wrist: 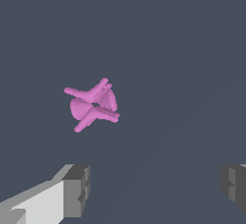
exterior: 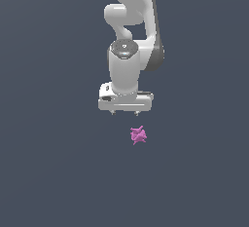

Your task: Pick up the object and move it to a goal position.

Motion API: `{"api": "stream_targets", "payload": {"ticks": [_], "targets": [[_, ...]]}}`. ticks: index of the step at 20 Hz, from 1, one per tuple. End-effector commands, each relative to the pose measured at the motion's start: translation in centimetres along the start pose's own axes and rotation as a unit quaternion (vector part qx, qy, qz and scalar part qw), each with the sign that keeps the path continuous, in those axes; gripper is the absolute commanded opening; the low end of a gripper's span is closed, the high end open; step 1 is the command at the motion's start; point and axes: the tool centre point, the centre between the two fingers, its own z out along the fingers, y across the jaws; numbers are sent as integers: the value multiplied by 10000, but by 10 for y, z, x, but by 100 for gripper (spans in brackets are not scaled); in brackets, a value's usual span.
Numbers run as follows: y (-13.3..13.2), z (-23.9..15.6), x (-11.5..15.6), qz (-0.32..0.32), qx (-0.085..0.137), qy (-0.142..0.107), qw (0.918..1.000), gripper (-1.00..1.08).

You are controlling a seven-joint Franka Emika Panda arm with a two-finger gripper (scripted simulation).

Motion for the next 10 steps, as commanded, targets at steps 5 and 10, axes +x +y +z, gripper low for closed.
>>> {"api": "stream_targets", "payload": {"ticks": [5, 10], "targets": [[-7, 0, 3, -107, 3, 21, 9999, 100], [-21, 0, 8, -292, 12, 63, 9996, 100]]}}
